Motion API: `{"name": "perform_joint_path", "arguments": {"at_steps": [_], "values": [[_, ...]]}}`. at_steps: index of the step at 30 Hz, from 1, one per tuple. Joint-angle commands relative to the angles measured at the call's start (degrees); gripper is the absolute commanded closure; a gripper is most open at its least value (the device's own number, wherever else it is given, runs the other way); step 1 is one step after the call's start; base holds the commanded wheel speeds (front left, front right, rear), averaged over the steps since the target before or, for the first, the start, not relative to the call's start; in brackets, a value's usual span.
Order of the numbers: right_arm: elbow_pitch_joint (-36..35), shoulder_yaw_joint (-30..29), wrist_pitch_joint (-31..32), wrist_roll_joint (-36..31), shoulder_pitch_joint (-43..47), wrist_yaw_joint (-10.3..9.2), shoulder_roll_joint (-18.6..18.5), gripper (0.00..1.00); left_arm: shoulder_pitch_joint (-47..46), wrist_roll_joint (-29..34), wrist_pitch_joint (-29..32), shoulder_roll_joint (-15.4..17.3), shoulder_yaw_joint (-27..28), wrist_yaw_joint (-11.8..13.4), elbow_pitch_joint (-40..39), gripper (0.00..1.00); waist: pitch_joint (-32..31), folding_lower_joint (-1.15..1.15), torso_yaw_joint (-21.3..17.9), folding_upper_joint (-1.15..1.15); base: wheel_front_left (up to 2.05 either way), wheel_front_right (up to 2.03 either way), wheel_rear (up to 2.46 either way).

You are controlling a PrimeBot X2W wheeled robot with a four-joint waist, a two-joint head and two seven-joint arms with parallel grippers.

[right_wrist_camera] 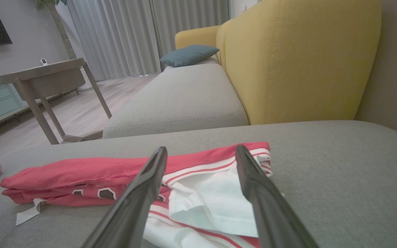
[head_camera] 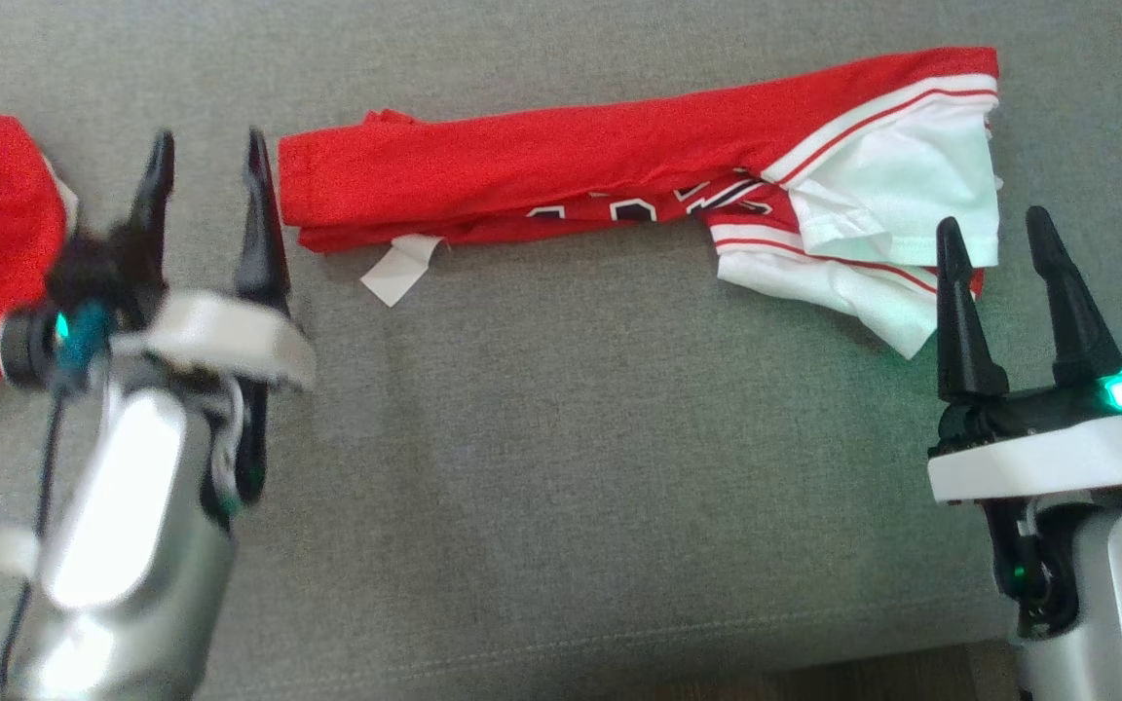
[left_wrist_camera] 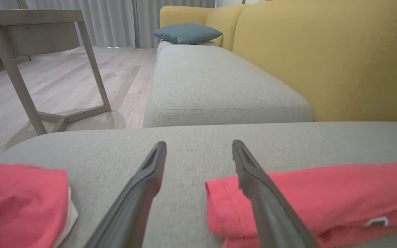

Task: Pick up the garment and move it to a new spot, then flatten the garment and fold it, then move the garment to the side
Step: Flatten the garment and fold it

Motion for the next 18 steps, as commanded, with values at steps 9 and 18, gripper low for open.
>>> {"name": "perform_joint_path", "arguments": {"at_steps": [9,18], "values": [[-1.4,0.5,0.8,-1.2,2.1,0.43,-1.0,0.0,12.3,3.8,-0.4,2.2,2.3,2.6,-12.5,0.0,-4.4,0.0,1.7,0.0,0.0,0.0,0.0],[-1.4,0.3,1.7,-1.2,4.3,0.43,-0.8,0.0,18.4,4.1,-0.3,2.0,1.1,4.1,-16.5,0.0,-6.7,0.0,2.1,0.0,0.0,0.0,0.0]]}}
